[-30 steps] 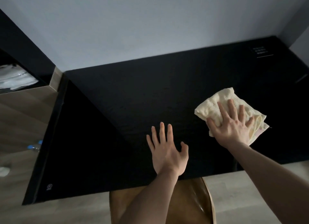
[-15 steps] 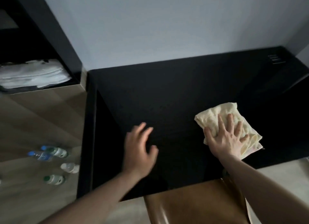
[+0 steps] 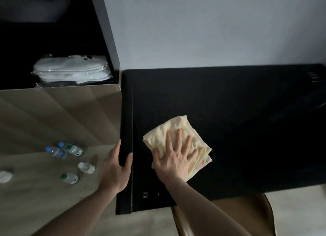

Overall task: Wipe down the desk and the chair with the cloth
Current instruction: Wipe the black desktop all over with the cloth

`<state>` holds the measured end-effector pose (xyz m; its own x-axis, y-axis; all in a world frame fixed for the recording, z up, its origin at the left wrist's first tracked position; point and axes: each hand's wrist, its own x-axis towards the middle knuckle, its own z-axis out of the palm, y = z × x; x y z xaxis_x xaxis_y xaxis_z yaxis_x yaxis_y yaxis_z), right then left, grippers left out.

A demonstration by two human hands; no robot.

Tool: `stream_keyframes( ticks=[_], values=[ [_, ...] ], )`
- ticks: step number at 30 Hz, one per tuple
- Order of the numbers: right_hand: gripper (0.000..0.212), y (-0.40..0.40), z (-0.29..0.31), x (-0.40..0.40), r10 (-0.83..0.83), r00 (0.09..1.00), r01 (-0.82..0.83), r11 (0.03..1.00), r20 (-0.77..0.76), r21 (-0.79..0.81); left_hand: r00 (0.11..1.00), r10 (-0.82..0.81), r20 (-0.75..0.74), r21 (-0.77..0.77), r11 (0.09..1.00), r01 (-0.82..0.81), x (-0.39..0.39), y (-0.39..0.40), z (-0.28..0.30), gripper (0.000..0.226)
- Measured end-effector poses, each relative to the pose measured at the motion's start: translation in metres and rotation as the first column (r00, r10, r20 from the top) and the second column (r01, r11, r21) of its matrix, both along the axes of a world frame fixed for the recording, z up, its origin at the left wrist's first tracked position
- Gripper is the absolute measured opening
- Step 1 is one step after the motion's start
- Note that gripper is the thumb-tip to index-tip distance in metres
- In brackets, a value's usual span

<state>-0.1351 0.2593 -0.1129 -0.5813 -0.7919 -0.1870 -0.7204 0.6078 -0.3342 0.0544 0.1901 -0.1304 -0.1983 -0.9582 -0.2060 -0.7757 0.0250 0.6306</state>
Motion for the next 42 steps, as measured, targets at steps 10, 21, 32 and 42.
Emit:
stream_keyframes(
  ticks=[10,21,32,42],
  values=[
    [0.084,0.025,0.017,-0.041,0.204,0.978,-0.207,0.977,0.052,0.052,1.000,-0.003,0.006,0.013,1.000,0.003,-0.027,-0.015,0.005,0.070],
    [0.091,-0.003,0.004,-0.062,-0.111,0.993,0.112,0.993,-0.041,0.042,0.996,0.082,-0.042,-0.044,0.995,-0.084,-0.043,-0.011,-0.001,0.066],
    [0.086,-0.035,0.008,0.022,0.098,0.994,-0.100,0.994,0.049,0.042,0.980,0.134,-0.149,-0.020,0.990,-0.138,-0.042,-0.012,-0.006,0.071],
    [0.079,0.063,-0.002,-0.061,-0.041,0.998,0.045,0.990,0.037,-0.135,0.962,0.142,-0.233,0.027,0.990,-0.139,-0.038,-0.015,-0.009,0.070]
  ],
)
